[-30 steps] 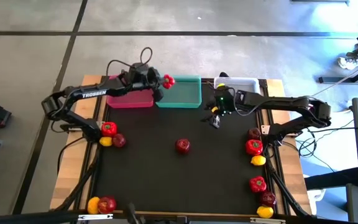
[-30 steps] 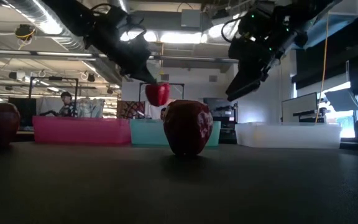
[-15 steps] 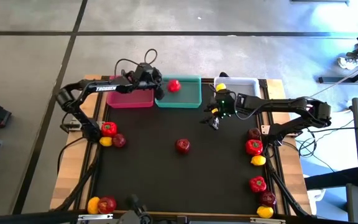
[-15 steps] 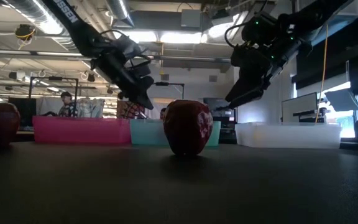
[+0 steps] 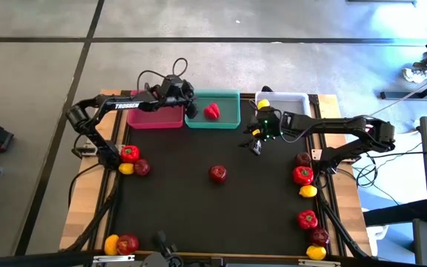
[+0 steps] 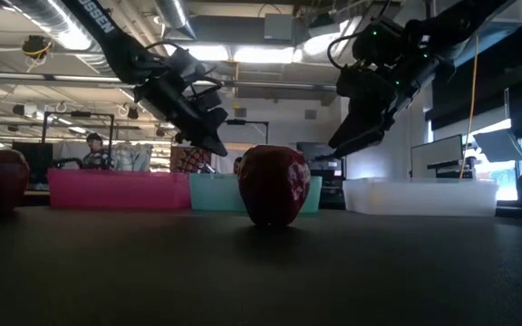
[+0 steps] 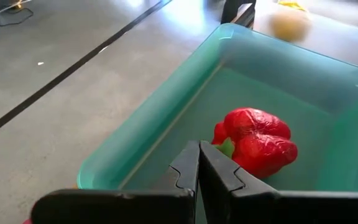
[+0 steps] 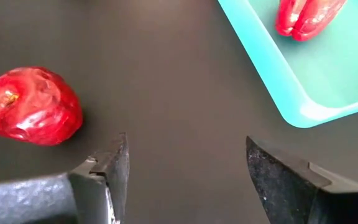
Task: Sort produce into baskets
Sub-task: Put the apple into the pink bin
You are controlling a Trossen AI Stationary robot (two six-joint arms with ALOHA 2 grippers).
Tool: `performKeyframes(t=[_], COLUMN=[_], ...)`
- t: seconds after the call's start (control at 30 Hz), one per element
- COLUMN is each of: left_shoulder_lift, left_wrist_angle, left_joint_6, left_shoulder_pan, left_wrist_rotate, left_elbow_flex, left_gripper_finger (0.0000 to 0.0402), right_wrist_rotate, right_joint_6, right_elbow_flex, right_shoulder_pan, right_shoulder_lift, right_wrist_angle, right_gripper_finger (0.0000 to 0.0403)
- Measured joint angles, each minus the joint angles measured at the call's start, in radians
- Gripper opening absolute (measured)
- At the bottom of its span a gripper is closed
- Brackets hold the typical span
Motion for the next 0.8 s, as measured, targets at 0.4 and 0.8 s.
performKeyframes(t=[0.4,0.8], left_shoulder_lift=[0.0,-0.012], left_wrist_angle=[-0.005,-0.042], left_joint_6=[-0.012,-0.071], left_shoulder_pan=[0.0,-0.023], left_wrist_rotate=[0.051,0.13], left_elbow_flex=[0.0,0.028], left_gripper_finger=[0.0122,0.0223], right_wrist_rotate=[0.0,0.0], right_joint_6=[-0.006,-0.005], right_elbow_flex=[0.0,0.0], right_shoulder_pan=[0.0,0.0], right_shoulder_lift=[0.0,0.0], right_wrist_angle=[0.0,0.0], right_gripper_finger=[0.0253,0.0253])
